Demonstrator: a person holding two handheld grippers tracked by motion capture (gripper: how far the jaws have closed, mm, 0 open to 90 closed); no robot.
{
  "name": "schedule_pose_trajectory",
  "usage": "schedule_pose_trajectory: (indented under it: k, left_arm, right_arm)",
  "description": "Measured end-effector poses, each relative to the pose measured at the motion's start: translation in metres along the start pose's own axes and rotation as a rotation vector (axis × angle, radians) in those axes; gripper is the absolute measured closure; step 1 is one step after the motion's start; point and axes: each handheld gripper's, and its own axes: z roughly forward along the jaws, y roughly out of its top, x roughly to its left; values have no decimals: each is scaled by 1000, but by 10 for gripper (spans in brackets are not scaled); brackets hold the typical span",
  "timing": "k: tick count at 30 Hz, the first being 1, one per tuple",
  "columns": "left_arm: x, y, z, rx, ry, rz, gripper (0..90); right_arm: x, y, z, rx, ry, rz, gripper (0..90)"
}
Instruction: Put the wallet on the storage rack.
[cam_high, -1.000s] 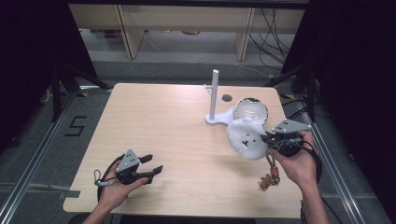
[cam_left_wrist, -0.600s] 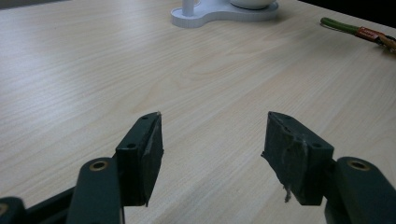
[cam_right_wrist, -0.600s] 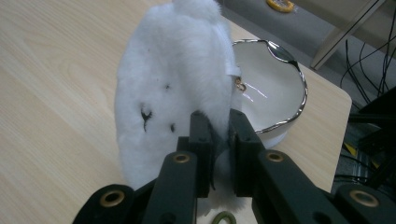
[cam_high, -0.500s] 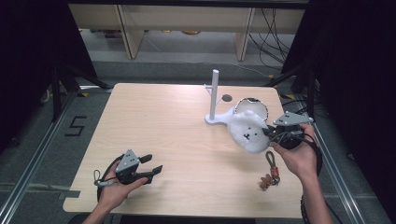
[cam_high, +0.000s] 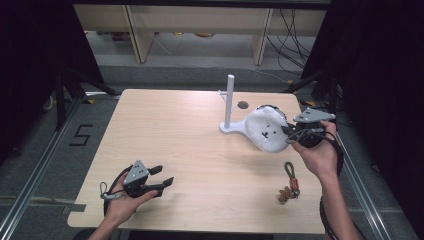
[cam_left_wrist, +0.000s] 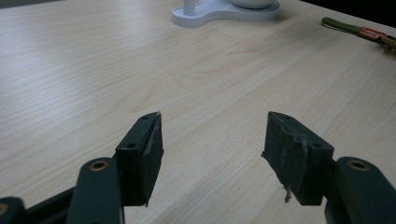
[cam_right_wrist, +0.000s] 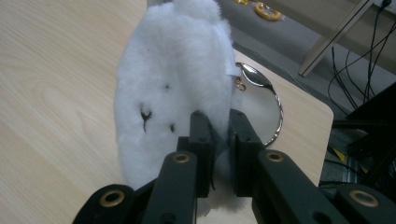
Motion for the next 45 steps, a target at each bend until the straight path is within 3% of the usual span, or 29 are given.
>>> schedule_pose_trajectory:
  k: [12, 24, 26, 29, 32, 36, 45]
  left_arm:
    - [0, 0, 0, 12, 8, 2, 369]
    - [0, -1, 0, 1, -1, -2, 369]
    - [0, -1, 0, 2, 0, -2, 369]
    - [0, -1, 0, 2, 0, -1, 368]
    - [0, -1, 0, 8, 6, -2, 368]
    - [0, -2, 0, 9, 5, -2, 369]
    - [0, -2, 0, 12, 5, -4, 368]
  right_arm:
    - [-7, 9, 11, -2, -21, 30, 826]
    - [-17, 15, 22, -3, -41, 10, 826]
    - [-17, 16, 22, 15, -42, 31, 826]
    - [-21, 16, 25, -2, -57, 18, 826]
    - [-22, 16, 29, -4, -69, 55, 826]
    - [-26, 16, 31, -7, -71, 44, 826]
    - [-29, 22, 43, -31, -93, 86, 826]
